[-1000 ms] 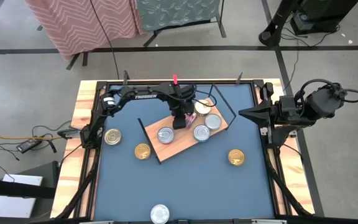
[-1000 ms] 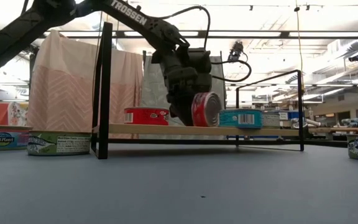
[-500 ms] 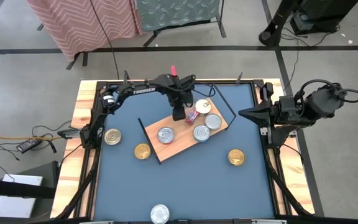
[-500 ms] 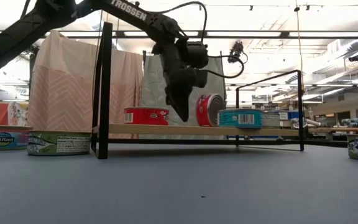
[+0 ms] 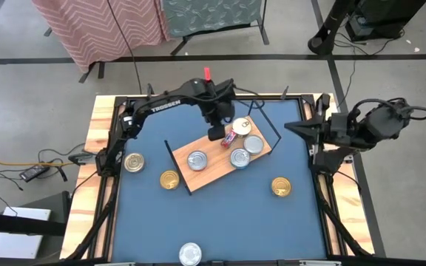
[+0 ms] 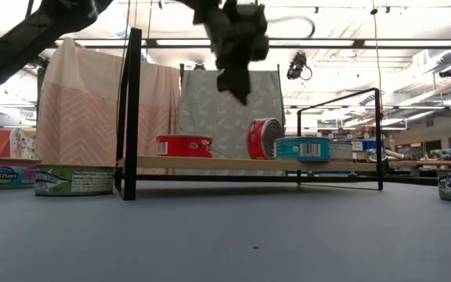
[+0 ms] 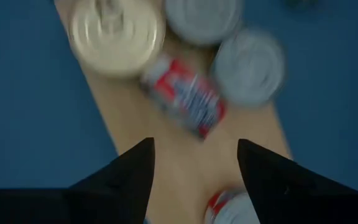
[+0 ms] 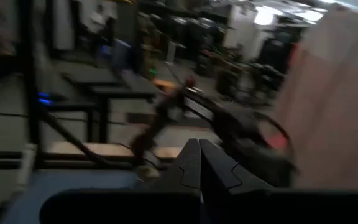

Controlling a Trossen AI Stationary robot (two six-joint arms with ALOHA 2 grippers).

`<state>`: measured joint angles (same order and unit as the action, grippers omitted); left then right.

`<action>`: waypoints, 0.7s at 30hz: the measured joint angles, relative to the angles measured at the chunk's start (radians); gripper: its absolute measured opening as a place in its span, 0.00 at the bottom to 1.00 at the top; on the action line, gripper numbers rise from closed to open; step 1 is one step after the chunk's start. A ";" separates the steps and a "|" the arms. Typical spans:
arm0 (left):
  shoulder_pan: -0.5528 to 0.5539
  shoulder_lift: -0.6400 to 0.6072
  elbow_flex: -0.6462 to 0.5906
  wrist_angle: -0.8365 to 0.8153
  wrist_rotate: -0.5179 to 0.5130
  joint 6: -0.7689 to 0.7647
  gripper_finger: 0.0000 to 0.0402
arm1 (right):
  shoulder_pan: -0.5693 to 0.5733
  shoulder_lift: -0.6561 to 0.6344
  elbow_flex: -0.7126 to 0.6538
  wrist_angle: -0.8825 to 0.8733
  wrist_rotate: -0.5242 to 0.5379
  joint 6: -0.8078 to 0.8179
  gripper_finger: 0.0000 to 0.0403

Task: Stack canned seafood by type on shelf
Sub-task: Stack the red tuna can on top of the red tuna can on the shelf

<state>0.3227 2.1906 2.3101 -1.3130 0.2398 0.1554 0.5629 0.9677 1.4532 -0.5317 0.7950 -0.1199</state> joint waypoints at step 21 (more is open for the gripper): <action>-0.068 0.005 -0.044 0.088 -0.122 -0.191 0.65 | 0.001 -0.156 0.000 -0.017 0.179 -0.123 0.01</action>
<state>0.2550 2.1956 2.2662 -1.2253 0.1176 -0.0359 0.5636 0.8120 1.4536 -0.5484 0.9737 -0.2428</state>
